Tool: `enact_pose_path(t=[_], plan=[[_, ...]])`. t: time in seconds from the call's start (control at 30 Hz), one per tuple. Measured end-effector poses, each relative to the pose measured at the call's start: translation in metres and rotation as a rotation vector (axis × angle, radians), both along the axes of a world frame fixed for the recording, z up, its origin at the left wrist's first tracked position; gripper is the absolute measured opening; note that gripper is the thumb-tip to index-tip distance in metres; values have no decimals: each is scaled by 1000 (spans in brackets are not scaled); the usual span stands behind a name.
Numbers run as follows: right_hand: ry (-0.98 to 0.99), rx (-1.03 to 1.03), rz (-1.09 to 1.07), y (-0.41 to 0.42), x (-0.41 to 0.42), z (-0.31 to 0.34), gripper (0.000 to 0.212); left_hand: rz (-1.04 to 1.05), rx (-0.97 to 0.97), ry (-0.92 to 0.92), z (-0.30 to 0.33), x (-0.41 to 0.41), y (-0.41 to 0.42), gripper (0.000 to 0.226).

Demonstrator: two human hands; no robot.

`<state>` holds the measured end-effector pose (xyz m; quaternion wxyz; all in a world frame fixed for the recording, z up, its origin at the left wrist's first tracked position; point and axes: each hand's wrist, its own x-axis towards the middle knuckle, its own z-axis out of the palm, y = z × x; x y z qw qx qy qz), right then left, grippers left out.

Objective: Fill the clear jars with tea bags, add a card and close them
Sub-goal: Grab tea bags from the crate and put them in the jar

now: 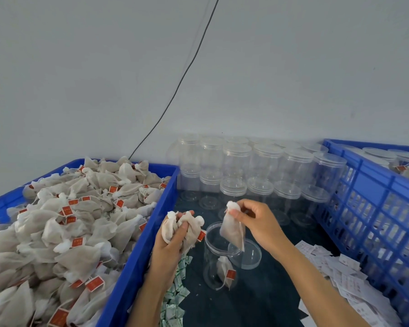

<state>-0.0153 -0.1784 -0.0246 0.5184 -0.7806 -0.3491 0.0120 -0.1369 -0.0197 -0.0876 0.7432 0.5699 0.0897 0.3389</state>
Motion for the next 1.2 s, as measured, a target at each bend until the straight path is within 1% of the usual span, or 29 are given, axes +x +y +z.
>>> enact_pose_path(t=[0.17, 0.23, 0.27, 0.33, 0.4, 0.47, 0.53, 0.57, 0.6, 0.63, 0.67, 0.7, 0.73, 0.77, 0.83, 0.87, 0.9, 0.97, 1.07, 1.13, 1.2], plan=[[-156, -245, 8, -6, 2, -8, 5, -31, -2, -65, 4, -1, -2, 28], [-162, -204, 17, -2, 1, -6, 7, -51, -51, -94, 8, -1, -4, 30], [-163, -166, 11, 1, 0, -5, 9, -66, -116, -108, 10, 0, -5, 34], [-188, -142, -24, 4, -1, -1, 15, -116, -330, -140, 15, 1, -8, 41], [-230, -143, -59, 6, -2, 0, 19, -148, -526, -163, 20, 1, -9, 42], [-234, -76, -98, 7, -4, 1, 21, -196, -695, -187, 23, 0, -7, 44], [-196, -6, -133, 6, -5, 3, 20, -264, -850, -217, 23, -2, -5, 47], [-182, -20, -140, 6, -7, 6, 17, -288, -895, -223, 22, -2, -4, 49], [-184, -91, -135, 5, -8, 7, 12, -304, -918, -219, 21, -2, -3, 50], [-223, -231, -131, 4, -10, 7, 8, -315, -924, -208, 20, -1, -2, 51], [-294, -391, -127, 3, -11, 6, 9, -324, -921, -196, 19, -1, -2, 50], [-367, -505, -116, 4, -14, 5, 17, -329, -914, -186, 18, 0, -1, 50], [-402, -508, -91, 6, -17, 4, 26, -328, -899, -176, 17, 1, -1, 49], [-393, -424, -41, 10, -21, 5, 31, -323, -876, -164, 17, 2, -2, 48], [-217, -183, 147, 22, -33, 11, 29, -316, -815, -138, 17, 5, -4, 47], [-118, -118, 226, 30, -37, 12, 26, -319, -784, -130, 18, 6, -6, 45], [-63, -84, 252, 38, -42, 14, 26, -322, -758, -126, 18, 7, -8, 44], [-56, -49, 207, 50, -45, 14, 25, -325, -714, -119, 19, 7, -9, 43], [-88, 12, 140, 54, -43, 19, 15, -314, -642, -90, 19, 3, -6, 48], [-111, 64, 92, 48, -39, 26, 9, -284, -597, -82, 20, 0, -3, 41], [-160, 98, 24, 38, -31, 34, 8, -239, -584, -99, 22, -2, -1, 30]])
